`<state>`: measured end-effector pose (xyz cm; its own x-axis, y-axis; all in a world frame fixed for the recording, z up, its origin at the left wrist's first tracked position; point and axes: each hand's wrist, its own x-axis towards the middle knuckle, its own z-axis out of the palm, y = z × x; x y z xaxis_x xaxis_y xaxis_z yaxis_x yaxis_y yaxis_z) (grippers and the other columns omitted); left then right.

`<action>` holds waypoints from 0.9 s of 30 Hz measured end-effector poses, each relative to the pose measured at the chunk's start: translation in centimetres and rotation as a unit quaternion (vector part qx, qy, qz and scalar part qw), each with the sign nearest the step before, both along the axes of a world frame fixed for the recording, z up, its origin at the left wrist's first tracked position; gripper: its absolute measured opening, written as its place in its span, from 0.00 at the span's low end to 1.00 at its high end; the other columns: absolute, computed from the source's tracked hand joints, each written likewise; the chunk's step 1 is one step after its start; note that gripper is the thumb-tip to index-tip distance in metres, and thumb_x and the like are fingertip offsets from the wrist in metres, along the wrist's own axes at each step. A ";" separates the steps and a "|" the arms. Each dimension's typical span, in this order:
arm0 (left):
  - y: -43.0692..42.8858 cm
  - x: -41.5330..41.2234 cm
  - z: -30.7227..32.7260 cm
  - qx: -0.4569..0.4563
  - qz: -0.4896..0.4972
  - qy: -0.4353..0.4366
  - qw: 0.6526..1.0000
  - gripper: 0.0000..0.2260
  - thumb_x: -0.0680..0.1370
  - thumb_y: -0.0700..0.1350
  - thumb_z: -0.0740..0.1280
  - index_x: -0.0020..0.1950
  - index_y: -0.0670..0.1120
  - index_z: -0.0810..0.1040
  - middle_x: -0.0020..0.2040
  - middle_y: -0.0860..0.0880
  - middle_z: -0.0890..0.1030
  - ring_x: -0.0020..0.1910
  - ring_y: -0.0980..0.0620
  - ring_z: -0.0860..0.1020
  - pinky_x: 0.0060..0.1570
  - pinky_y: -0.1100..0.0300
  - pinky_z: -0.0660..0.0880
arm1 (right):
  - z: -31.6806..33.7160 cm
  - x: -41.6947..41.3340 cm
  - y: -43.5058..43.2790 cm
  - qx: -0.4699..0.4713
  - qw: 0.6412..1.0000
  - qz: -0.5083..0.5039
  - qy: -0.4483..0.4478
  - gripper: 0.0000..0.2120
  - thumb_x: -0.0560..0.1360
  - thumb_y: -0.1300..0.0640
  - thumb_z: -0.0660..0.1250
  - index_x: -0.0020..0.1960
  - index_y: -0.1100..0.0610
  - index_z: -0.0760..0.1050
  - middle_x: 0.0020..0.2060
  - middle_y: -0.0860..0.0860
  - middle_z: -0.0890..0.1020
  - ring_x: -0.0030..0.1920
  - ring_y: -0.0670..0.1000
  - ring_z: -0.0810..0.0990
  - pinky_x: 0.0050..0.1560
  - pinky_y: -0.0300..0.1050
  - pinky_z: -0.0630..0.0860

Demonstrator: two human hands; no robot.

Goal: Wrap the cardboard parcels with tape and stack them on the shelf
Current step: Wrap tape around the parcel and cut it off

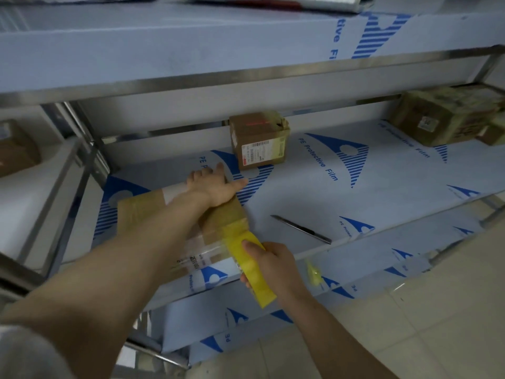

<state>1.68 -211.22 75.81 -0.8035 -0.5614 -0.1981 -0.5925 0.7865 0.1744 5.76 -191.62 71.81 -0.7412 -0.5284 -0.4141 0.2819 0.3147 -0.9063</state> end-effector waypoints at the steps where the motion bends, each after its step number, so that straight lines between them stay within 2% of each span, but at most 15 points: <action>1: -0.4 0.5 0.9 0.068 -0.017 -0.027 0.997 0.47 0.68 0.76 0.55 0.78 0.51 0.46 0.78 0.41 0.45 0.77 0.42 0.45 0.73 0.45 0.46 | 0.1 0.0 0.0 0.000 1.000 0.000 -0.007 0.17 0.75 0.49 0.67 0.35 0.60 0.75 0.26 0.56 0.80 0.24 0.51 0.79 0.34 0.47 0.77; 3: -1.5 2.1 2.4 0.156 -0.058 -0.113 0.980 0.62 0.53 0.80 0.64 0.77 0.56 0.39 0.76 0.46 0.32 0.75 0.44 0.34 0.71 0.41 0.40 | 0.5 -0.1 0.1 0.003 1.000 0.000 -0.020 0.16 0.75 0.50 0.67 0.35 0.61 0.76 0.25 0.56 0.81 0.24 0.51 0.78 0.32 0.44 0.75; 5: -1.6 4.4 2.5 0.098 -0.106 -0.200 0.969 0.70 0.45 0.78 0.69 0.75 0.58 0.32 0.75 0.47 0.29 0.74 0.45 0.31 0.71 0.39 0.39 | 1.1 -0.1 0.1 0.005 0.999 -0.001 -0.035 0.16 0.75 0.51 0.67 0.35 0.62 0.76 0.24 0.55 0.80 0.22 0.51 0.77 0.31 0.42 0.75; 6: -1.2 5.4 2.1 0.060 -0.118 -0.212 0.968 0.69 0.47 0.75 0.71 0.74 0.58 0.30 0.75 0.46 0.30 0.74 0.44 0.31 0.71 0.40 0.38 | 1.3 -0.1 0.1 0.003 0.999 -0.002 -0.043 0.16 0.76 0.52 0.67 0.35 0.62 0.75 0.22 0.54 0.79 0.21 0.49 0.77 0.29 0.39 0.74; 8: -0.1 6.3 1.7 0.017 -0.122 -0.178 0.976 0.62 0.59 0.66 0.75 0.75 0.57 0.32 0.77 0.45 0.33 0.75 0.44 0.34 0.72 0.41 0.39 | 2.4 0.0 0.5 -0.003 0.998 0.005 -0.057 0.16 0.77 0.54 0.67 0.34 0.61 0.74 0.18 0.50 0.77 0.17 0.45 0.75 0.20 0.32 0.69; 10: 0.0 6.4 2.7 0.037 -0.124 -0.153 0.980 0.54 0.65 0.57 0.75 0.77 0.56 0.39 0.78 0.45 0.40 0.77 0.44 0.41 0.73 0.44 0.45 | 4.1 0.1 1.3 -0.029 0.996 0.028 -0.076 0.13 0.76 0.55 0.68 0.36 0.61 0.75 0.19 0.50 0.78 0.19 0.44 0.76 0.19 0.32 0.70; 12: -0.4 6.2 4.4 0.142 -0.122 -0.142 0.972 0.46 0.68 0.52 0.75 0.78 0.55 0.49 0.78 0.47 0.51 0.76 0.45 0.52 0.70 0.52 0.55 | 6.5 -0.1 2.1 -0.069 0.991 0.077 -0.084 0.09 0.75 0.55 0.69 0.41 0.61 0.79 0.29 0.54 0.83 0.27 0.48 0.82 0.28 0.37 0.78; 14: -0.9 6.2 6.1 0.247 -0.138 -0.123 0.951 0.33 0.71 0.47 0.73 0.73 0.59 0.63 0.71 0.52 0.69 0.71 0.48 0.66 0.65 0.57 0.64 | 9.0 -0.7 2.7 -0.098 0.986 0.127 -0.052 0.08 0.72 0.56 0.70 0.47 0.61 0.81 0.38 0.57 0.85 0.36 0.53 0.84 0.36 0.45 0.81; 17: -1.7 6.7 7.4 0.328 -0.147 -0.074 0.930 0.13 0.76 0.44 0.69 0.59 0.57 0.77 0.55 0.52 0.82 0.57 0.49 0.78 0.62 0.53 0.72 | 12.0 -2.0 1.7 -0.095 0.980 0.171 0.026 0.10 0.70 0.60 0.70 0.50 0.62 0.81 0.42 0.58 0.85 0.43 0.56 0.84 0.47 0.53 0.80; 19: -2.2 6.7 7.7 0.267 -0.134 -0.005 0.954 0.04 0.78 0.46 0.67 0.49 0.55 0.80 0.49 0.51 0.82 0.49 0.53 0.78 0.57 0.58 0.72 | 13.1 -2.6 0.1 -0.093 0.983 0.149 0.053 0.07 0.71 0.61 0.71 0.47 0.61 0.81 0.41 0.56 0.86 0.42 0.55 0.85 0.45 0.51 0.81; 21: -2.4 6.3 7.1 0.110 -0.133 0.059 0.983 0.03 0.79 0.47 0.66 0.48 0.51 0.79 0.51 0.49 0.81 0.49 0.52 0.76 0.53 0.61 0.70 | 13.5 -3.5 -2.1 -0.110 0.987 0.104 0.061 0.06 0.73 0.57 0.71 0.44 0.61 0.81 0.37 0.55 0.86 0.37 0.52 0.84 0.38 0.47 0.82; 22: -2.4 6.3 6.6 0.054 -0.129 0.063 0.988 0.09 0.78 0.49 0.66 0.56 0.49 0.77 0.58 0.46 0.79 0.54 0.50 0.75 0.58 0.59 0.69 | 13.6 -3.9 -3.4 -0.111 0.988 0.074 0.077 0.11 0.73 0.53 0.71 0.47 0.62 0.81 0.39 0.56 0.86 0.38 0.52 0.84 0.40 0.48 0.82; 24: -2.1 6.5 5.3 0.028 -0.108 -0.013 0.994 0.37 0.71 0.59 0.70 0.75 0.48 0.59 0.75 0.43 0.61 0.73 0.45 0.61 0.73 0.48 0.54 | 13.9 -4.6 -5.8 -0.100 0.987 0.025 0.124 0.25 0.71 0.45 0.72 0.57 0.63 0.79 0.50 0.58 0.84 0.49 0.55 0.83 0.55 0.54 0.80; 25: -2.0 6.6 4.8 0.025 -0.107 -0.053 0.993 0.49 0.67 0.66 0.70 0.78 0.49 0.49 0.78 0.44 0.51 0.76 0.45 0.50 0.74 0.43 0.45 | 13.9 -4.7 -6.8 -0.101 0.984 0.010 0.144 0.29 0.70 0.41 0.72 0.61 0.61 0.77 0.55 0.57 0.82 0.54 0.55 0.81 0.59 0.54 0.77; 27: -1.9 6.8 3.6 -0.020 -0.115 -0.056 0.992 0.60 0.59 0.72 0.70 0.78 0.49 0.43 0.78 0.46 0.46 0.77 0.45 0.45 0.73 0.39 0.41 | 13.8 -5.0 -8.2 -0.102 0.984 -0.001 0.149 0.33 0.68 0.37 0.71 0.64 0.59 0.75 0.56 0.54 0.82 0.55 0.54 0.81 0.60 0.52 0.76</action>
